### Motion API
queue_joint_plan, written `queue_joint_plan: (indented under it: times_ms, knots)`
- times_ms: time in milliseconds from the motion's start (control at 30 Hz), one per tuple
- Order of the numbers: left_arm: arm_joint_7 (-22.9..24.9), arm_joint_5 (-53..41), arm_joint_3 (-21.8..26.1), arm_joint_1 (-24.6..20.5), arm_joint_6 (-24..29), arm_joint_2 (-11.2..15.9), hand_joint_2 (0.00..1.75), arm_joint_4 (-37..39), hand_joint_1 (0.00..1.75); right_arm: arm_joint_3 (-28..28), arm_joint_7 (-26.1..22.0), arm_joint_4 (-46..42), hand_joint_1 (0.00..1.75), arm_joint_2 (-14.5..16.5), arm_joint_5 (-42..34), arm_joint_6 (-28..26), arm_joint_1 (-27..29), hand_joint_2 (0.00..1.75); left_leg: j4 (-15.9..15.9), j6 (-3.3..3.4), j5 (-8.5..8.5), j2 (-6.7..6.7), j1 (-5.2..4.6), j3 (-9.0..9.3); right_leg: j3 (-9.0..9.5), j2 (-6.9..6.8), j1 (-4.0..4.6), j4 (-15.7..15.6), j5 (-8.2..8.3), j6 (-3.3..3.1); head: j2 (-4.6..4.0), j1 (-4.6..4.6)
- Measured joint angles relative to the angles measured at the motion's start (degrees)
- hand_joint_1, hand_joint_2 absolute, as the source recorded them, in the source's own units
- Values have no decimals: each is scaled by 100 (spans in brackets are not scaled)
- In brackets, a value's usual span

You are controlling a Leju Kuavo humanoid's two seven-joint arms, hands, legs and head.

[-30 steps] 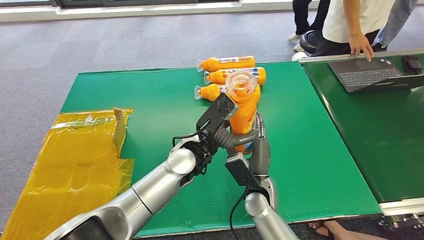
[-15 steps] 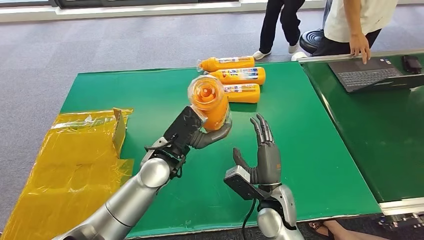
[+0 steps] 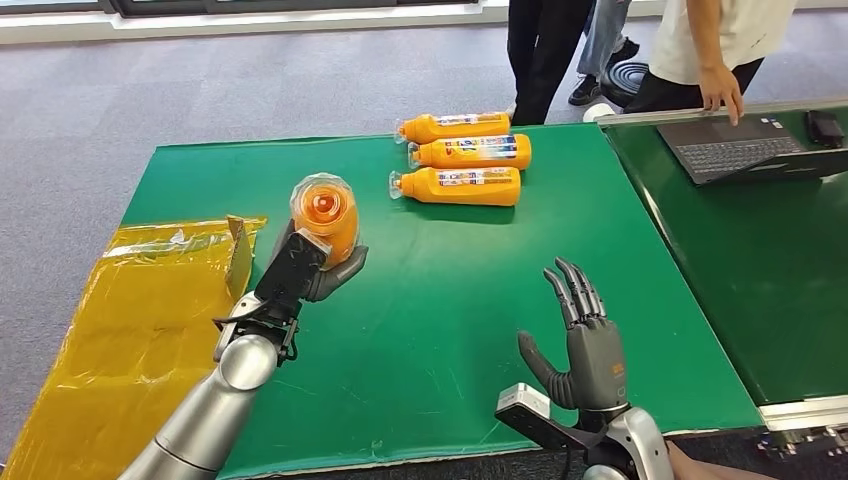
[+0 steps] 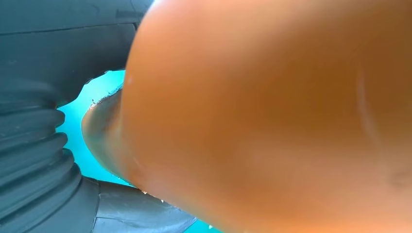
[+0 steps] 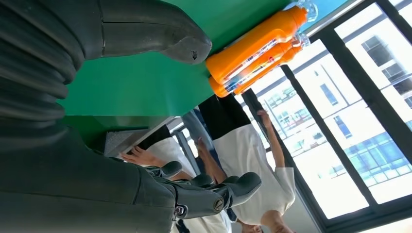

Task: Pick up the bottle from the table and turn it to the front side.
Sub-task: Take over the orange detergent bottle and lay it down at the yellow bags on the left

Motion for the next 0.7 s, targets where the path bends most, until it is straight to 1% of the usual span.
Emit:
queue_joint_plan:
  times_ms: [167, 333, 533, 633, 700]
  knots:
    - [87, -336, 152, 75, 66, 102, 175, -3, 175, -39, 4, -73, 0, -184, -388, -23, 57, 175, 0, 0, 1, 0, 0, 1, 1, 2, 1, 0, 1, 0, 0, 0]
    - [92, -1103, 283, 141, 386, 352, 175, 54, 175, -151, -57, -83, 0, -378, -729, -112, 152, 175, 0, -1, 0, 1, 0, 1, 0, 2, 1, 0, 0, 0, 0, 0]
    - [161, -2210, 362, 175, 907, 843, 175, 103, 175, -211, -68, -94, 0, -499, -853, -216, 317, 175, -2, -1, 1, 2, 2, 0, -1, 3, 5, 1, 0, -1, 0, -1]
    - [258, -3012, 392, 240, 1316, 1218, 175, 20, 175, -213, -114, -94, 0, -547, -902, -309, 401, 175, -5, -1, 0, 11, 3, 1, -2, 11, 5, 1, 0, -1, 0, -1]
    - [310, -3377, 445, 363, 1471, 1513, 175, -105, 175, -213, -153, -94, 0, -568, -927, -357, 442, 175, -7, -2, 0, 19, 3, 3, -4, 17, 5, 2, 0, -1, 0, -1]
